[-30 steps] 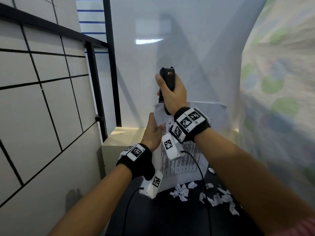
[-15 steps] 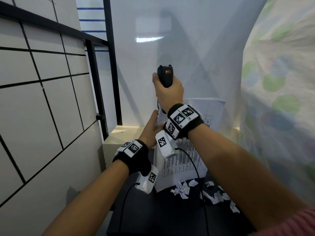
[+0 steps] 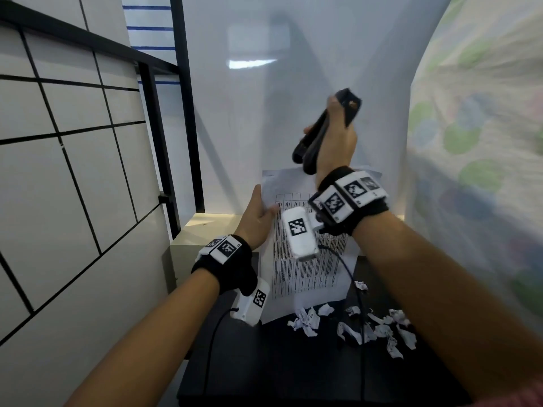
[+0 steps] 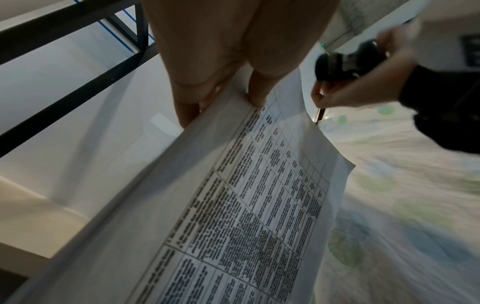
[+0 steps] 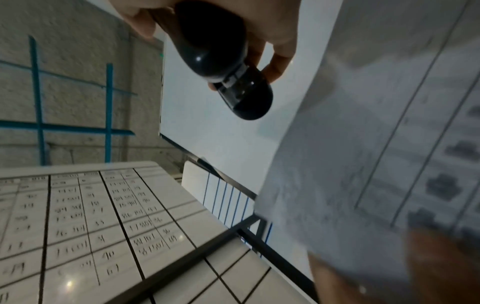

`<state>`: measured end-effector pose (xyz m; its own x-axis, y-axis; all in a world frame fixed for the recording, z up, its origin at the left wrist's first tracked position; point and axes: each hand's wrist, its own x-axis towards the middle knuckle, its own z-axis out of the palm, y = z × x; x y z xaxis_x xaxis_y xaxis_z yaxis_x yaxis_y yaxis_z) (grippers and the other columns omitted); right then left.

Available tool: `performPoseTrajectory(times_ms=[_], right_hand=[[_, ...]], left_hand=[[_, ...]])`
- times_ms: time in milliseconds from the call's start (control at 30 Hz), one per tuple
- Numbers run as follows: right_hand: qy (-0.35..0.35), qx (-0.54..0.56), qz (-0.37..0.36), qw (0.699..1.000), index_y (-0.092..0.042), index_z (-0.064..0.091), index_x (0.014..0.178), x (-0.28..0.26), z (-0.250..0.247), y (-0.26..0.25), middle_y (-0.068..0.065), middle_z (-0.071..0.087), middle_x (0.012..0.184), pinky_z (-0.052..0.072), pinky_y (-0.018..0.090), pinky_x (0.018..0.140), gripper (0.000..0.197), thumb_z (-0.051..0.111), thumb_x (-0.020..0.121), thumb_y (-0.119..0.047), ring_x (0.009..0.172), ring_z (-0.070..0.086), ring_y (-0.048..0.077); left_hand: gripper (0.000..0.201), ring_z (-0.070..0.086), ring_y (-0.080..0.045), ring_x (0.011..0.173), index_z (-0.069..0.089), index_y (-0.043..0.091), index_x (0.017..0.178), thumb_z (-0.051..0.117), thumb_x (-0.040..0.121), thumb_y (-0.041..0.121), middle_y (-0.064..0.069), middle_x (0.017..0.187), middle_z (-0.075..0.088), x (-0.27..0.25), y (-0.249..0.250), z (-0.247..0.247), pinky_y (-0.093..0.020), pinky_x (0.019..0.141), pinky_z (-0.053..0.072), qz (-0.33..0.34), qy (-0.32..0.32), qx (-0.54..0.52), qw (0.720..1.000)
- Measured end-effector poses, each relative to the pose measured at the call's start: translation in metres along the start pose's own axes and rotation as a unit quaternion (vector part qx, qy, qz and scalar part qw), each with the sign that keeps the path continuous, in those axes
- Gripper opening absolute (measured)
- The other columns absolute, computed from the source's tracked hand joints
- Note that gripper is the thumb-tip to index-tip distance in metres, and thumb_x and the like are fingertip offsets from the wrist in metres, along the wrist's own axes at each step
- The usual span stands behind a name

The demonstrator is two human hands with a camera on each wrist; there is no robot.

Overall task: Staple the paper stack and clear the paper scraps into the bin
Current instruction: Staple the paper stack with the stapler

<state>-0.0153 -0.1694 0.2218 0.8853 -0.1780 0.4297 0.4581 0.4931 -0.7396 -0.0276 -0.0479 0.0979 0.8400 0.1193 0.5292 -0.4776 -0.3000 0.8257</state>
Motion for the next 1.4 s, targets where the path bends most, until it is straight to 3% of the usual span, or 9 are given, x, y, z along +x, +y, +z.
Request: performPoseTrajectory(times_ms=[200, 467, 567, 700, 833, 1067, 1267, 1333, 1400], right_hand=[[0.037, -0.027, -0.022, 0.999, -0.017, 0.053, 0.085, 0.008, -0.067, -0.011, 0.003, 0.053, 0.064, 0.046, 0.028, 0.060, 0.006, 0.057, 0.083, -0.022, 0.057, 0.053, 0.017], [0.038, -0.329, -0.039, 0.943, -0.010, 0.052, 0.096, -0.014, -0.158, -0.011, 0.008, 0.056, 0.077, 0.044, 0.030, 0.061, 0.014, 0.057, 0.087, -0.019, 0.067, 0.053, 0.020], [-0.010, -0.501, 0.054, 0.864, -0.009, 0.048, 0.105, -0.033, -0.216, 0.001, 0.011, 0.055, 0.090, 0.041, 0.031, 0.069, 0.025, 0.054, 0.089, -0.027, 0.081, 0.053, 0.024], [-0.102, -0.676, 0.269, 0.679, -0.008, 0.052, 0.109, -0.049, -0.295, 0.030, 0.012, 0.057, 0.099, 0.042, 0.028, 0.073, 0.036, 0.054, 0.089, -0.038, 0.095, 0.060, 0.030], [-0.156, -0.754, 0.324, 0.550, -0.007, 0.054, 0.126, -0.060, -0.342, 0.052, 0.014, 0.060, 0.126, 0.049, 0.031, 0.093, 0.060, 0.066, 0.080, -0.043, 0.113, 0.059, 0.029], [-0.189, -0.815, 0.308, 0.454, -0.008, 0.058, 0.118, -0.058, -0.354, 0.065, 0.011, 0.063, 0.120, 0.051, 0.031, 0.090, 0.068, 0.069, 0.072, -0.057, 0.109, 0.062, 0.026], [-0.213, -0.845, 0.270, 0.409, -0.008, 0.055, 0.119, -0.047, -0.328, 0.056, 0.010, 0.061, 0.123, 0.049, 0.030, 0.090, 0.073, 0.057, 0.076, -0.067, 0.110, 0.060, 0.024], [-0.194, -0.841, 0.200, 0.463, -0.009, 0.048, 0.124, -0.040, -0.298, 0.048, 0.011, 0.056, 0.127, 0.047, 0.033, 0.091, 0.075, 0.056, 0.077, -0.066, 0.113, 0.057, 0.026], [-0.183, -0.784, 0.128, 0.579, -0.011, 0.037, 0.136, -0.031, -0.261, 0.044, 0.013, 0.049, 0.134, 0.044, 0.036, 0.097, 0.079, 0.061, 0.078, -0.060, 0.119, 0.053, 0.028]], left_hand=[[0.050, 0.035, -0.023, 0.139, 0.025, 0.002, 0.142, 0.044, 0.096, 0.001, -0.010, 0.146, 0.040, 0.004, 0.000, 0.005, -0.044, 0.119, 0.025, -0.039, 0.015, 0.016, 0.999], [0.053, 0.035, -0.026, 0.140, 0.023, 0.006, 0.143, 0.047, 0.095, 0.009, -0.012, 0.150, 0.037, 0.005, -0.004, 0.004, -0.049, 0.117, 0.028, -0.078, 0.024, 0.019, 0.996], [0.032, 0.049, -0.020, 0.118, 0.035, 0.018, 0.119, 0.044, 0.094, -0.002, -0.004, 0.125, 0.050, 0.005, 0.000, 0.008, -0.045, 0.111, 0.037, -0.047, 0.038, 0.015, 0.998], [0.032, 0.049, -0.019, 0.109, 0.033, 0.019, 0.113, 0.044, 0.093, -0.003, -0.006, 0.116, 0.049, 0.006, -0.002, 0.011, -0.040, 0.104, 0.039, -0.027, 0.046, 0.020, 0.998], [0.029, 0.047, -0.019, 0.104, 0.031, 0.017, 0.111, 0.044, 0.093, -0.002, -0.009, 0.110, 0.047, 0.007, -0.002, 0.014, -0.036, 0.095, 0.040, -0.035, 0.053, 0.021, 0.998], [0.032, 0.046, -0.021, 0.124, 0.035, 0.010, 0.123, 0.043, 0.094, -0.002, -0.014, 0.137, 0.046, -0.001, 0.005, 0.014, -0.040, 0.114, 0.033, -0.058, 0.085, 0.021, 0.994], [0.041, 0.044, -0.024, 0.130, 0.034, 0.003, 0.135, 0.040, 0.094, -0.004, -0.014, 0.140, 0.045, -0.002, 0.023, 0.006, -0.021, 0.099, 0.032, -0.051, 0.134, 0.050, 0.988], [0.042, 0.045, -0.019, 0.124, 0.035, 0.004, 0.135, 0.040, 0.094, -0.004, -0.012, 0.140, 0.046, 0.001, 0.034, -0.002, -0.019, 0.098, 0.032, -0.031, 0.140, 0.051, 0.988], [0.042, 0.044, -0.015, 0.123, 0.035, 0.006, 0.135, 0.042, 0.094, -0.002, -0.009, 0.140, 0.046, 0.006, 0.045, -0.010, -0.020, 0.099, 0.034, -0.013, 0.138, 0.057, 0.989]])
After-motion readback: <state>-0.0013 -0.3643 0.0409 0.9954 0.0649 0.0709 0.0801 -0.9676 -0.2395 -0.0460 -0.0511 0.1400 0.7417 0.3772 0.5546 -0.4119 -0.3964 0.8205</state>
